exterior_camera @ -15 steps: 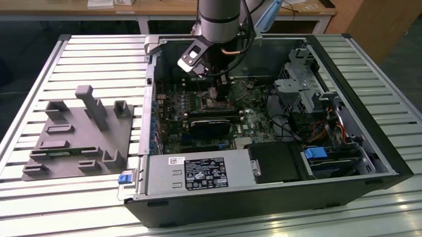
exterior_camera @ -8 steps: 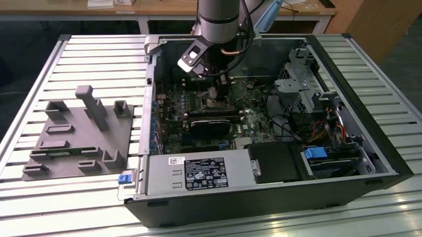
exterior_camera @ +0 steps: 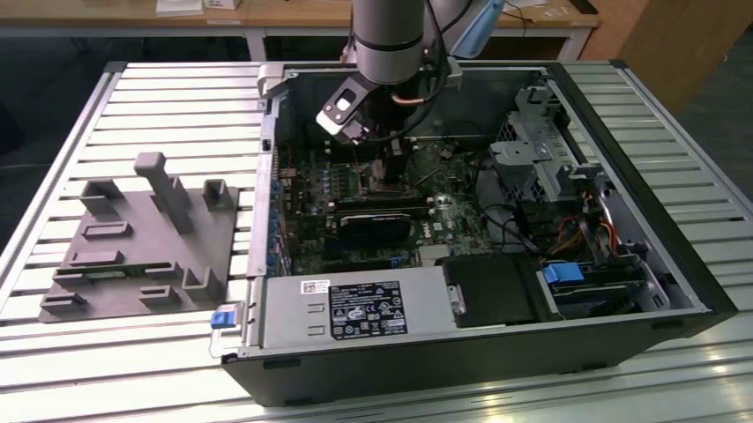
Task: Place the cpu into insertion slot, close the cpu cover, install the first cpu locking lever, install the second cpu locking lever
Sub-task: 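Place the cpu into insertion slot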
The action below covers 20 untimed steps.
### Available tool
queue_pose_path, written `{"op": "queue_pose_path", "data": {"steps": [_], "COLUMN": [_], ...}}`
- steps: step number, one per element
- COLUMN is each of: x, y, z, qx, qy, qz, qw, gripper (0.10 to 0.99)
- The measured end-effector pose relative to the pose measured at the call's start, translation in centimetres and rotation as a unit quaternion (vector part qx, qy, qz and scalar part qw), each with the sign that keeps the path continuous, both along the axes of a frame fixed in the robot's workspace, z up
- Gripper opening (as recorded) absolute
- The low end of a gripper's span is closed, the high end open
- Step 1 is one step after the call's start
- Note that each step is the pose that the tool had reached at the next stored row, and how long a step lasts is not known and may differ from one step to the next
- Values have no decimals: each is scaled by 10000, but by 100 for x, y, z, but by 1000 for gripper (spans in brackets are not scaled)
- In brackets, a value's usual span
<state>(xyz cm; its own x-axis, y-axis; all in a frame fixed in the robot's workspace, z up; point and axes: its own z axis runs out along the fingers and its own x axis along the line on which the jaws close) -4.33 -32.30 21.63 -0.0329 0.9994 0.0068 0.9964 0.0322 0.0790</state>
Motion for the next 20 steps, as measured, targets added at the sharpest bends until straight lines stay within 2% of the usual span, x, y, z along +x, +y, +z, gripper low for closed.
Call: {"op": "queue_pose_path", "data": {"steps": [5,20], "x": [-15,-22], "y": [29,30], "z": [-64,-175], "qx": [-4,-3], "qy": [0,0], "qz": [-12,-72], "qw": [10000,10000], "gripper": [537,537]}}
